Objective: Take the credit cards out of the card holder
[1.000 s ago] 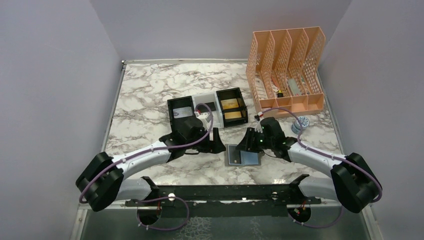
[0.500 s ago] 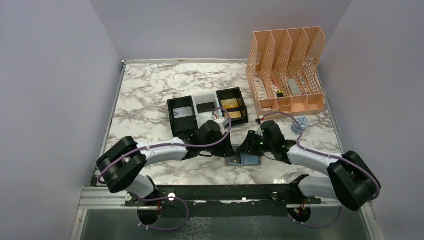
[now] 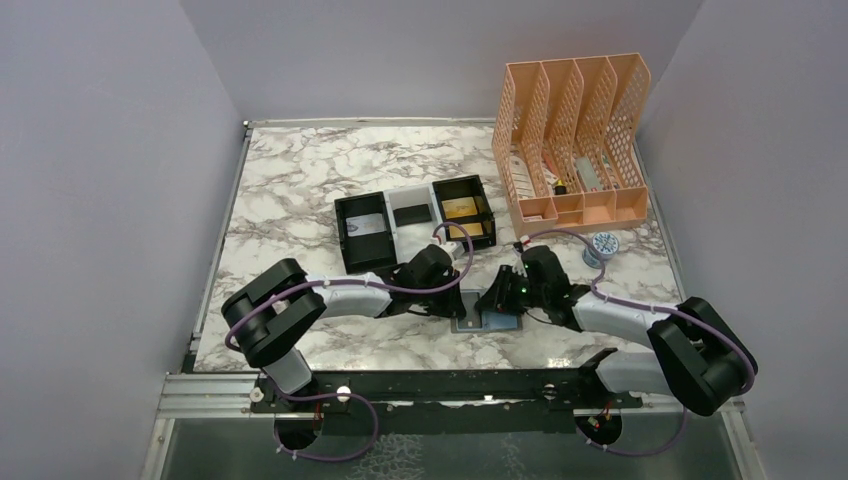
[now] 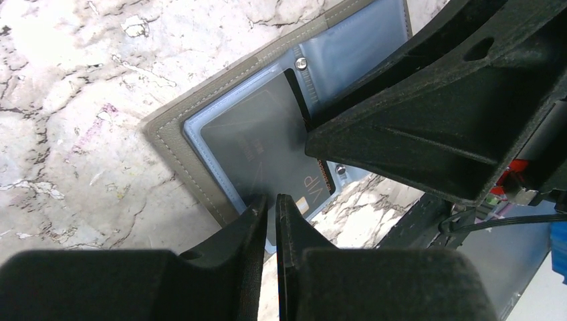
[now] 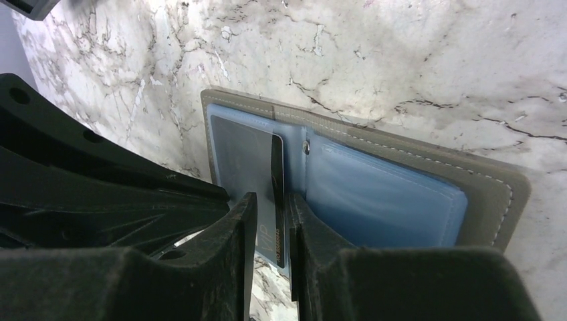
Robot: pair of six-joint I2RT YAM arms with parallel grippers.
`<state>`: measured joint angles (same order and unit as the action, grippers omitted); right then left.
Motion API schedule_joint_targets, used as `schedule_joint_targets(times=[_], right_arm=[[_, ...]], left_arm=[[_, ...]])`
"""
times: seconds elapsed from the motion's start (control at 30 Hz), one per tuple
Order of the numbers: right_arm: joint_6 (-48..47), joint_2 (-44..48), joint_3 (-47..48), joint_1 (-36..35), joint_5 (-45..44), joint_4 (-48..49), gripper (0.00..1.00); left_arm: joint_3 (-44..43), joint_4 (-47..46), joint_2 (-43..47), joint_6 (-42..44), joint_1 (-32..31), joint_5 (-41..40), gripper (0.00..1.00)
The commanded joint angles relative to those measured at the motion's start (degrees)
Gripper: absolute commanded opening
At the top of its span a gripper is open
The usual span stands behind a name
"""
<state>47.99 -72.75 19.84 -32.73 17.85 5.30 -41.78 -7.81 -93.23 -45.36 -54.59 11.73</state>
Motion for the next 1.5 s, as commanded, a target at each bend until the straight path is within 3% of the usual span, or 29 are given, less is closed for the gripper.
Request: schedule_joint_targets(times=[0.0,0.13,0.27,0.37,0.6,0.73,1.0,1.2,1.47], right_arm=[[1.49,-0.15,-1.98,0.24,0.16,3.06,0.23],[2.18,-1.24,-1.93,0.94,1.82,4.10,0.23],[2.13,-1.62,-1.99,1.25,1.24,3.98,0.22],[1.52,-1.36,-2.95,1.43,3.39,6.98,0.15],[1.97,-1.10,-3.03,2.10,8.05,10.32,0.01],[-0.05,1.06,-2.70,3.23,5.21,6.87,0.01],[-3.32,3.55,-3.31,7.88,8.01,2.47,0.01],[-7.55,0.37,-0.76,8.98,13.27,-0.03,0.01],[-10.71,-1.20,-0.32,10.92,12.50,-2.48,0.01]], left_arm=[[-0.26,2.85,-0.78,0.84,-0.53,-3.99,0.14],[0.41,3.41,-1.16,0.89,-0.60,-4.48,0.14],[0.85,4.59,-0.08,0.84,-0.78,-6.45,0.21],[0.04,4.11,-0.25,1.55,-0.87,-5.90,0.25],[-1.56,5.19,-2.29,1.75,-1.74,-6.41,0.25],[-0.37,6.07,-1.25,1.33,-1.76,-8.30,0.26],[-0.58,8.71,-0.94,1.95,-1.81,-10.75,0.27],[-1.44,8.56,-1.85,2.46,-1.82,-9.97,0.28],[-1.49,9.21,-0.91,2.01,-1.91,-11.37,0.28]])
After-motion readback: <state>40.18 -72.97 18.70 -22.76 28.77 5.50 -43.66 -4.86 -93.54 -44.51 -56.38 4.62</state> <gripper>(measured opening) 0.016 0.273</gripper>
